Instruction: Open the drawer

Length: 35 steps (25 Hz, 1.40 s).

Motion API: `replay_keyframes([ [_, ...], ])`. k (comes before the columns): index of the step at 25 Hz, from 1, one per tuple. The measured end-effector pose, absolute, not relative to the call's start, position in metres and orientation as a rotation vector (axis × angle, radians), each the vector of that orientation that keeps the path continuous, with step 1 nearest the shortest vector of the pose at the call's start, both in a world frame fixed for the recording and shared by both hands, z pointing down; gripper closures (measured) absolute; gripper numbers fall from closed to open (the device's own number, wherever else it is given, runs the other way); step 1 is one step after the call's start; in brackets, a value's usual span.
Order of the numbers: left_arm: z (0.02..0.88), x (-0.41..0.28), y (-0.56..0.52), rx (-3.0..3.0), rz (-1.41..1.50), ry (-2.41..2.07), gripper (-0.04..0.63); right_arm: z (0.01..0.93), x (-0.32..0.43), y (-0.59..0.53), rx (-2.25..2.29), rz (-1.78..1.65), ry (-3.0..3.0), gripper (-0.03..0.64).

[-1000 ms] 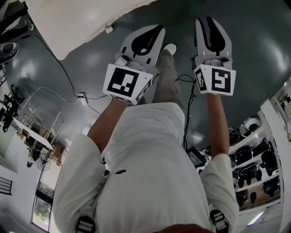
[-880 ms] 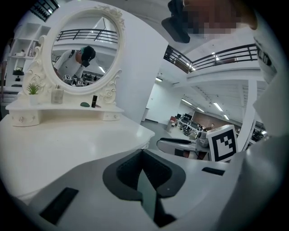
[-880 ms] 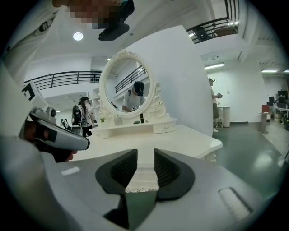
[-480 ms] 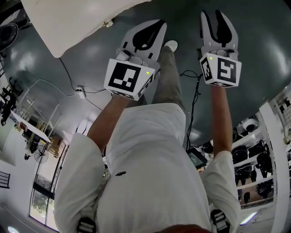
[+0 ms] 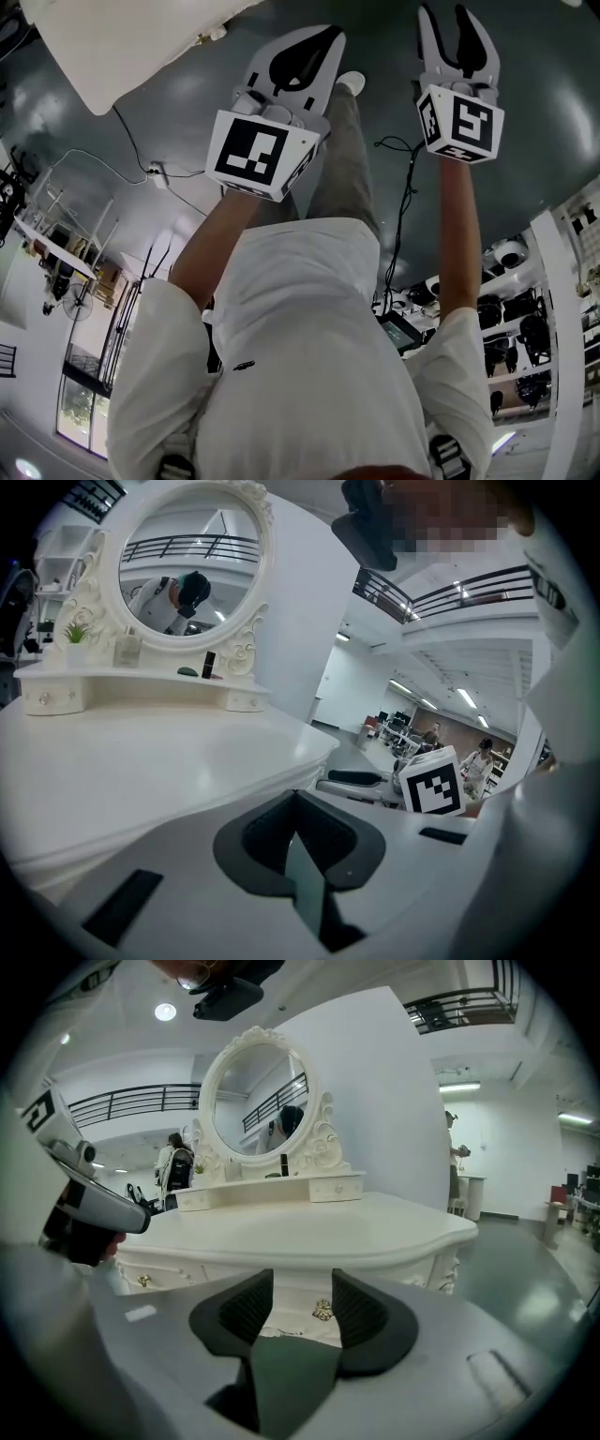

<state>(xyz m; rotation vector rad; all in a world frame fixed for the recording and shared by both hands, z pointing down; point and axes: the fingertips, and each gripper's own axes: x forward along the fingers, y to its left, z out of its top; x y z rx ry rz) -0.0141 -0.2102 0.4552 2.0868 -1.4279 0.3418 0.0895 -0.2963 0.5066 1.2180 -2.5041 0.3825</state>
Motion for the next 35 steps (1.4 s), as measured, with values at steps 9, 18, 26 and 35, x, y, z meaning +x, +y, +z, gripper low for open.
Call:
replay_keyframes([
  [9, 0.466, -0.01, -0.209, 2.082, 0.371, -1.441, 0.586, 0.541, 0.091, -0.307, 1.179, 0.37, -2.477, 0.42],
  [18, 0.472, -0.01, -0.209, 2.083, 0.397, -1.442, 0.586, 0.576, 0.083, -0.323, 1.152, 0.37, -2.444, 0.419],
  [26, 0.469, -0.005, -0.21, 2.096, 0.401, -1.424, 0.586, 0.593, 0.084, -0.335, 1.152, 0.375, -2.402, 0.419],
  [35, 0.469, -0.013, -0.203, 2.099, 0.417, -1.424, 0.586, 0.622, 0.07, -0.344, 1.113, 0.347, -2.35, 0.42],
])
